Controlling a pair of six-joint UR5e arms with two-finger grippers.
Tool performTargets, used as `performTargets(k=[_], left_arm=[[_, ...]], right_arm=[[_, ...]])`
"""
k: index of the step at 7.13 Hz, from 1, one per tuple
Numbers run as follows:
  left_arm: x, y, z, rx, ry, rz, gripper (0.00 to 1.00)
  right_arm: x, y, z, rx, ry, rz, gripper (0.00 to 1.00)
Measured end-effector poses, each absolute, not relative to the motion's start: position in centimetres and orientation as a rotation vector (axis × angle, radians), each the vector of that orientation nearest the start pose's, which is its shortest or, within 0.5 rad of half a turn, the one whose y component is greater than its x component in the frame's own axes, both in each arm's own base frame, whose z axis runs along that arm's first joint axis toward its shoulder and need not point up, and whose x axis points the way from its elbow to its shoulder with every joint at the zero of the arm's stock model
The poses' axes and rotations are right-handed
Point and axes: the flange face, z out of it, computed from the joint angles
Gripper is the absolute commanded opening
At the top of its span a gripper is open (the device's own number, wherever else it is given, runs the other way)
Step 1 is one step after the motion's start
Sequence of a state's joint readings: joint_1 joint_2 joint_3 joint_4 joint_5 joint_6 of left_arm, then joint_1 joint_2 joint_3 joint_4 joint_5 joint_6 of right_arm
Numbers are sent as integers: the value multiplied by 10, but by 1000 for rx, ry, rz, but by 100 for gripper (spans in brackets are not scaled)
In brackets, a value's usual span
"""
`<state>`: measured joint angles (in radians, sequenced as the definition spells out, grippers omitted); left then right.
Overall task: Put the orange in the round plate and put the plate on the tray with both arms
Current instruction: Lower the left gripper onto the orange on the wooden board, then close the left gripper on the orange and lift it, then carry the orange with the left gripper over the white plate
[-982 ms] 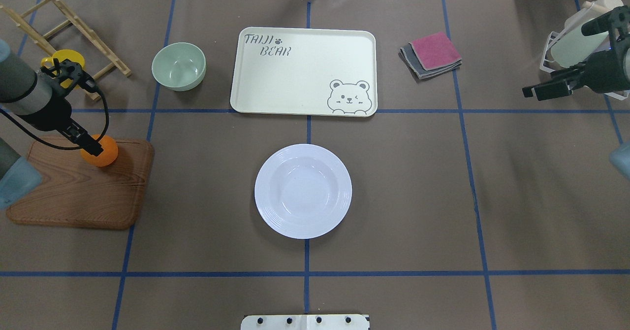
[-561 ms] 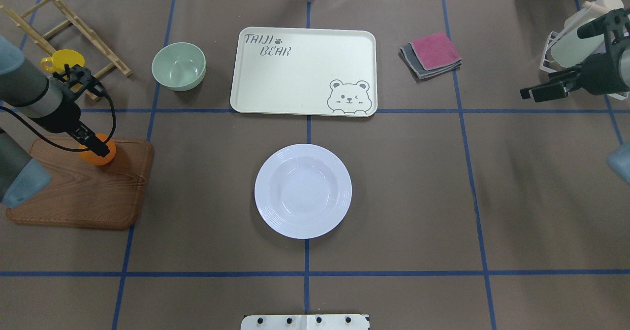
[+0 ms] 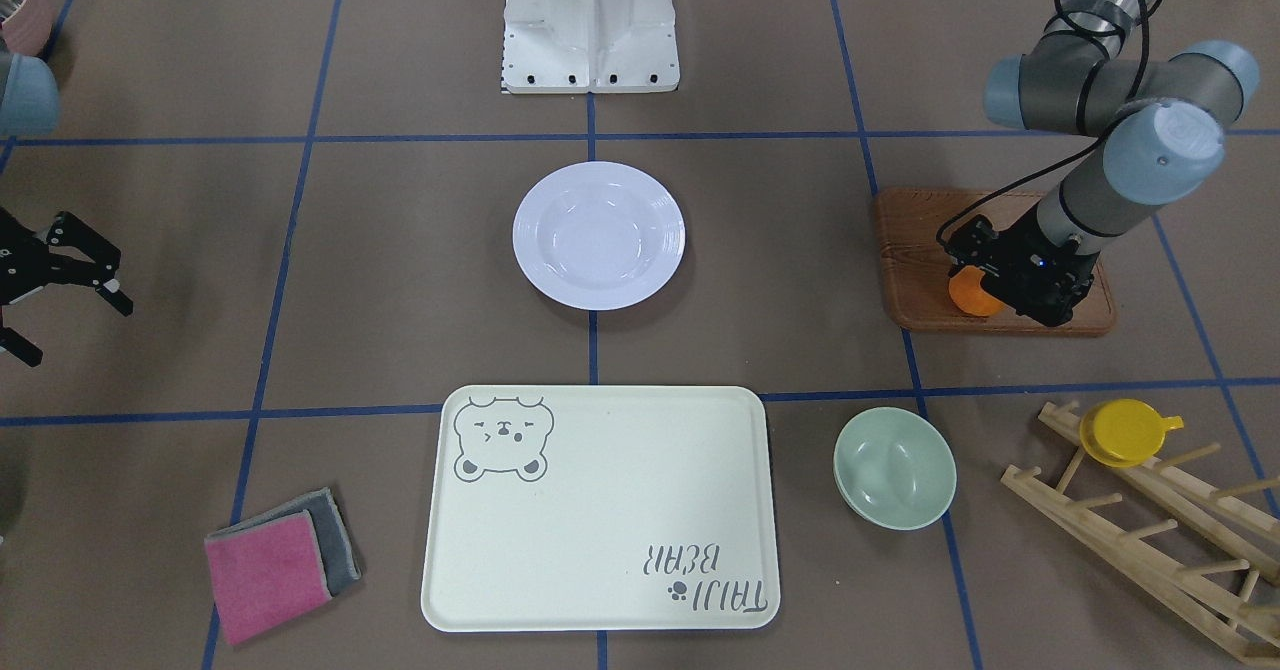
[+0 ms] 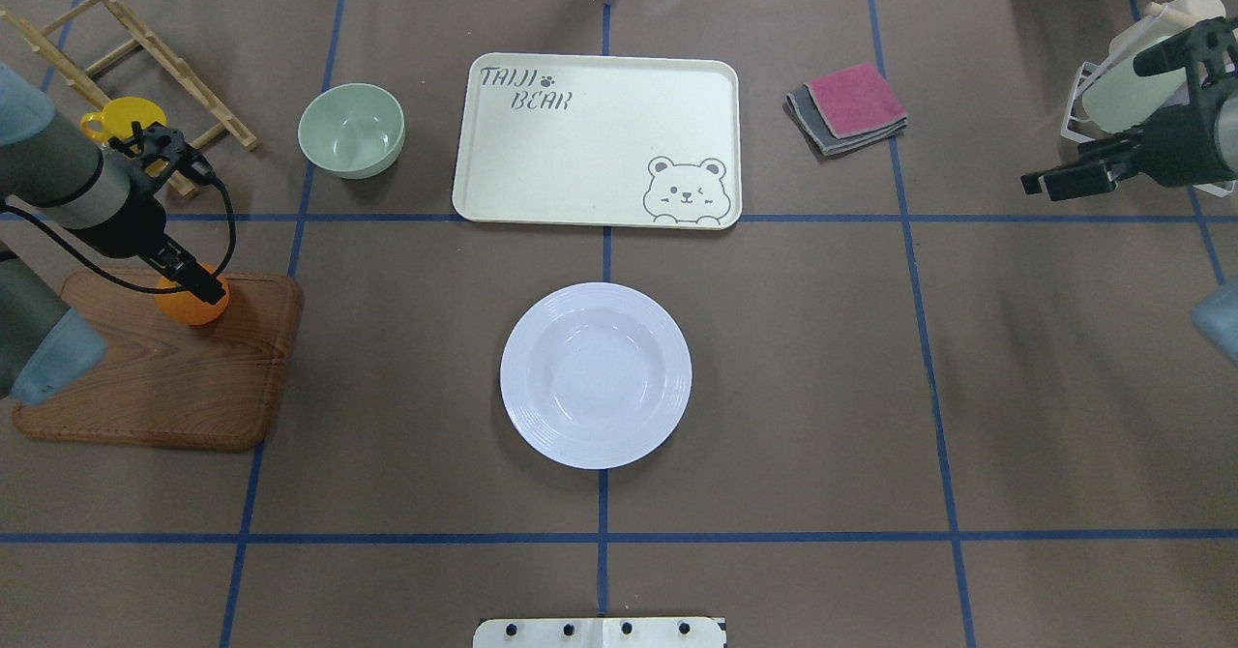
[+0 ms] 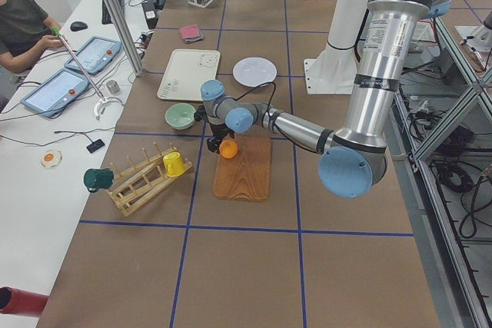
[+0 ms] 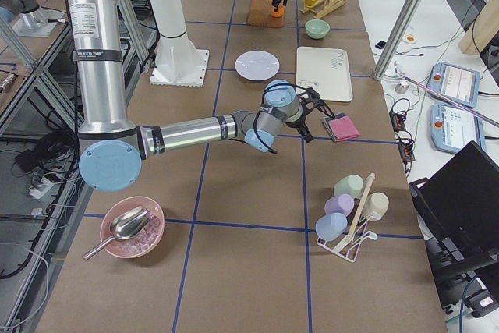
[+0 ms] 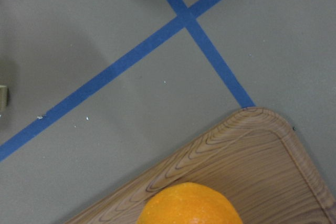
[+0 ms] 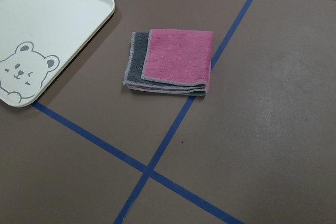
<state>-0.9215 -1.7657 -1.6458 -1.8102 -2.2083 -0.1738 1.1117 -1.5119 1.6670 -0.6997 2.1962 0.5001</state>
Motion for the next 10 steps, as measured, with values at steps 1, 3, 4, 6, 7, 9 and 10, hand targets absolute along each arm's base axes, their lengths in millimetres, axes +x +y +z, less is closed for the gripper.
performTargets(k=[1,3,4,6,7,9,10], left_arm=[[299,-510,498,200,776,617,99],[307,-505,502,187,773,623,60],[308,-504,504,180,771,622,5],[309,-503,499,183,776,621,0],[310,-502,477,195,801,619,0],[336,-513,382,183,907,505,0],[368,-508,332,148,954,430,0]], right_arm=[[-170,-511,484,615,-960,-284,100],[-173,-512,488,609,-953,-282,100],[-175,-512,490,608,-948,-282,100],[-177,-513,491,609,-944,-282,100],[-177,-512,491,608,-944,-282,100],[-178,-512,491,608,-944,-283,100],[-178,-512,492,606,-944,-284,100]])
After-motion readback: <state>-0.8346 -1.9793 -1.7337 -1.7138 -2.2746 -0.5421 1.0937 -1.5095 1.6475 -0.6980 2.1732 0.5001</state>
